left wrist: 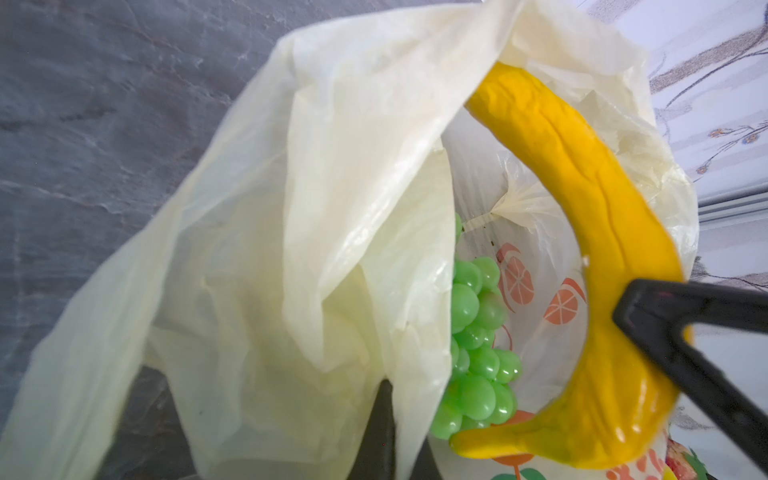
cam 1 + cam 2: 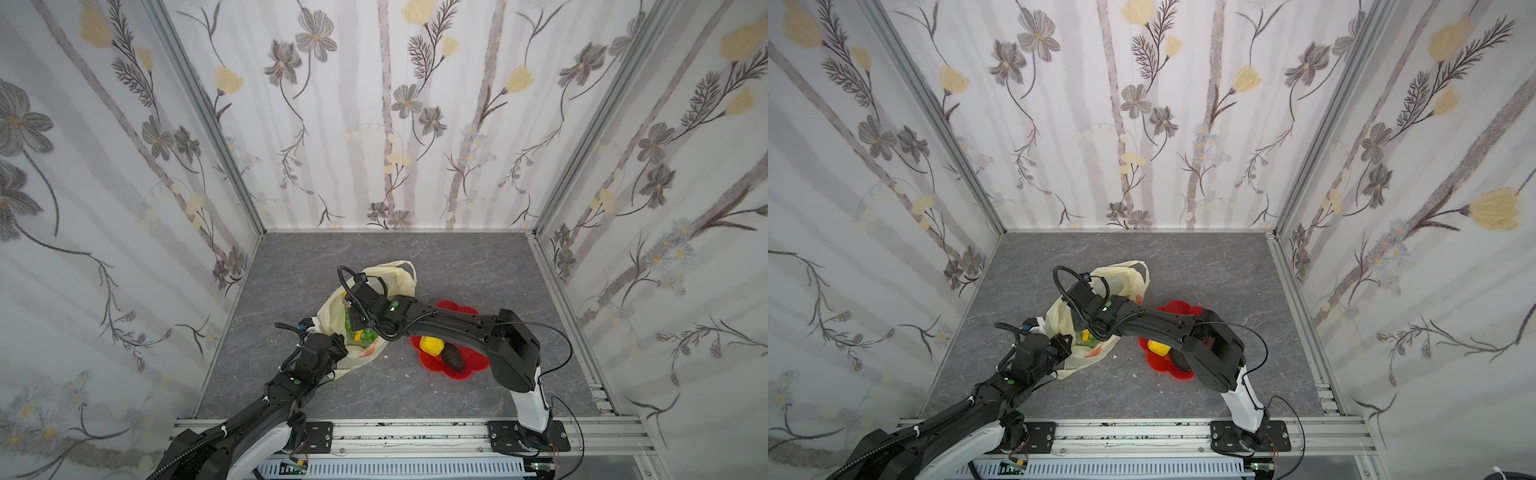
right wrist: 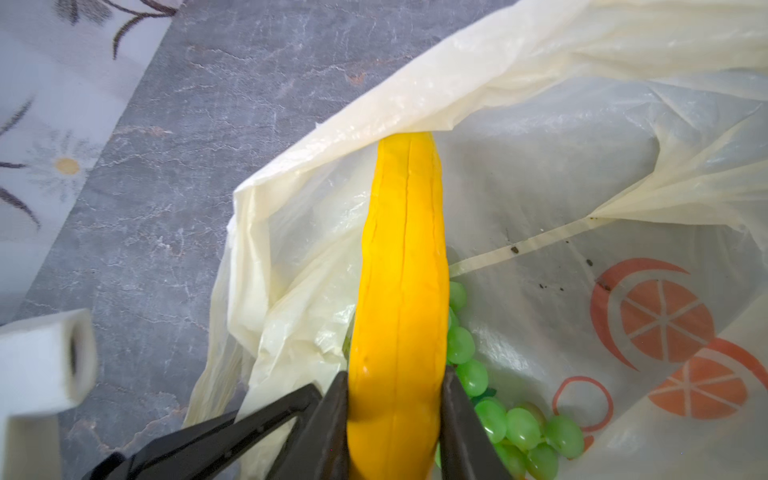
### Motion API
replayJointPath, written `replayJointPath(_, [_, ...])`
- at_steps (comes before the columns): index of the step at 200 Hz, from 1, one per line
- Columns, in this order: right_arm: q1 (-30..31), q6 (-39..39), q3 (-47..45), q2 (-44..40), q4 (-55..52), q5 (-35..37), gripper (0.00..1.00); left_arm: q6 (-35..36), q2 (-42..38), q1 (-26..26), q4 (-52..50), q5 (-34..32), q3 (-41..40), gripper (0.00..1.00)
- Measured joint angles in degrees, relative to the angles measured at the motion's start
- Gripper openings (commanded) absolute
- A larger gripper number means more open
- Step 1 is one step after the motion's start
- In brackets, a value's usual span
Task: Take fruits out of the plastic bag
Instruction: Pick up the fruit from the plastic bag, then place the fruit on the plate.
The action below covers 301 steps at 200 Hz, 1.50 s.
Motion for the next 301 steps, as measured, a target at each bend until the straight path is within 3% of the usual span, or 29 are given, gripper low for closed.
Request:
replayJointPath(36, [-0.2,-0.6,-7.0,-7.0,1.3,-0.5,0.30,1.6,2.5,0.3,0.0,-1.3,2.2,0.00])
replayJointPath(120, [-4.3,-3.0,-30.6,-32.1,6.6,-5.4,0.28,6.5,10.1,4.3,0.9,-1.9,7.1,0.00])
replayJointPath(172, [-14.6,-2.3,-47.3,-53.4,5.6,-8.4,0.29,11.1,11.6,6.3,1.3,-1.9,8.2,0.00])
replayJointPath(209, [-24.6,-0.2,-57.0,-64.0,4.9,-9.9,0.29,12.6,12.1,6.8,1.4,-1.9,8.2,0.00])
replayJointPath(265, [-39.5,-1.1,-66.6,-70.5,5.3,-18.7,0.29,14.3,12.6,7.4,1.8,-2.2,7.8,0.00])
replayJointPath(301, [-44.6,-2.1,-69.6,-71.0,6.5,-25.1,0.29,14.7,12.8,7.7,2.2,-2.3,7.6,0.00])
